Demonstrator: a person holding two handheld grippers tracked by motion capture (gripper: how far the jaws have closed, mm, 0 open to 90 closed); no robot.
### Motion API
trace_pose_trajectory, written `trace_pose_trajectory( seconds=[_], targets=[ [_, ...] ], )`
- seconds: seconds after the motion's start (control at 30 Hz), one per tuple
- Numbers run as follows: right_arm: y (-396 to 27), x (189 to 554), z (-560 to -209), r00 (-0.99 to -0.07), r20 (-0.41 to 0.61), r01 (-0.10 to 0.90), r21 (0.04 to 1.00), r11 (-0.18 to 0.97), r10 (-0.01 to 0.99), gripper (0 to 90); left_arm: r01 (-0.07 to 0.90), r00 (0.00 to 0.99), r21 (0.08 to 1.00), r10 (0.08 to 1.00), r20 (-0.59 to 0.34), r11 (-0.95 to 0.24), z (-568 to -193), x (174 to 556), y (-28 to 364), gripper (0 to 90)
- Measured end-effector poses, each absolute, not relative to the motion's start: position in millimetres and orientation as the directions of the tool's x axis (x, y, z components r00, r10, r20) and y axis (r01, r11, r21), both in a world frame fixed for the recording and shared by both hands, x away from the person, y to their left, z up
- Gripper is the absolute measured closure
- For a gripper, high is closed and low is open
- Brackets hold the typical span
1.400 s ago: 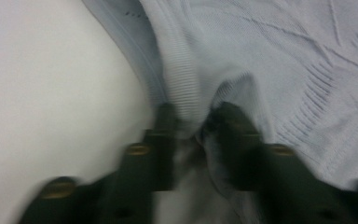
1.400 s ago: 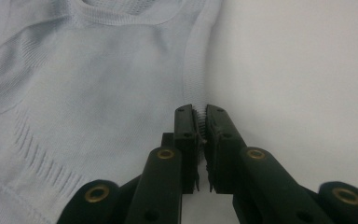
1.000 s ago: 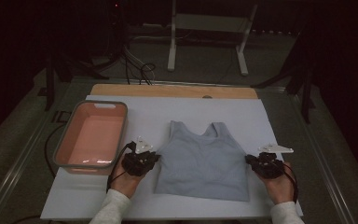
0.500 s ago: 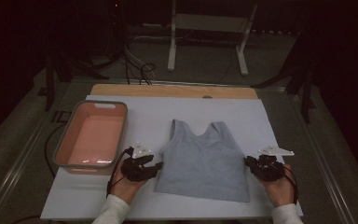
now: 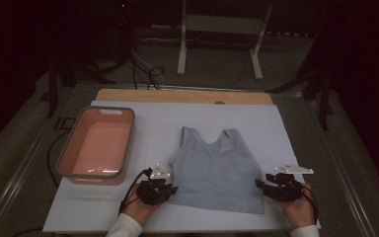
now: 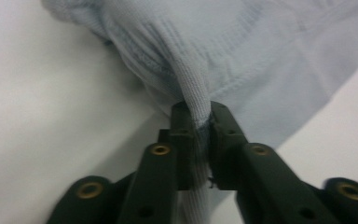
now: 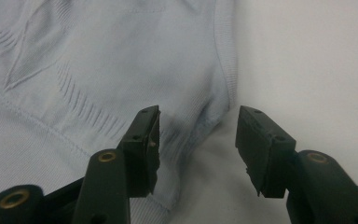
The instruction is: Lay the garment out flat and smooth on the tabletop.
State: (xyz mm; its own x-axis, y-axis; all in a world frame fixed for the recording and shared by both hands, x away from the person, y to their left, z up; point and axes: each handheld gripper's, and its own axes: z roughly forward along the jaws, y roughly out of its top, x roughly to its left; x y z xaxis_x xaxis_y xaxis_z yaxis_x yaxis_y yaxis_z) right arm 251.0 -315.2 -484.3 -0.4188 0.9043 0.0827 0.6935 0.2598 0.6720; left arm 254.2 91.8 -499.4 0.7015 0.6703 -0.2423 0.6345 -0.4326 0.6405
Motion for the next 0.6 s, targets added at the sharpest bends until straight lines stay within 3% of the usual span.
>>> trace_pose_trajectory(
  seconds=[0.27,0.47,0.53,0.6],
  targets=[
    [-313.1,252.5,-482.5,-0.415,0.104,0.681,0.694,0.233,0.904,40.0,0.662,0.679,0.649,0.667,-0.305,-0.376,-492.1,234.7,115.8,84.9],
    [-309.2,254.2,-479.9,-0.410,0.103,0.663,0.715,0.219,0.906,31.3,0.658,0.675,0.656,0.676,-0.297,-0.369,-490.6,222.3,127.9,84.2],
    [-308.2,255.1,-479.8,-0.406,0.102,0.660,0.720,0.214,0.908,28.7,0.647,0.673,0.673,0.684,-0.282,-0.359,-489.2,222.7,130.1,76.2],
    [-307.4,255.7,-479.1,-0.400,0.105,0.658,0.724,0.205,0.911,26.1,0.631,0.668,0.701,0.693,-0.272,-0.332,-485.5,224.8,132.1,61.1]
  ],
)
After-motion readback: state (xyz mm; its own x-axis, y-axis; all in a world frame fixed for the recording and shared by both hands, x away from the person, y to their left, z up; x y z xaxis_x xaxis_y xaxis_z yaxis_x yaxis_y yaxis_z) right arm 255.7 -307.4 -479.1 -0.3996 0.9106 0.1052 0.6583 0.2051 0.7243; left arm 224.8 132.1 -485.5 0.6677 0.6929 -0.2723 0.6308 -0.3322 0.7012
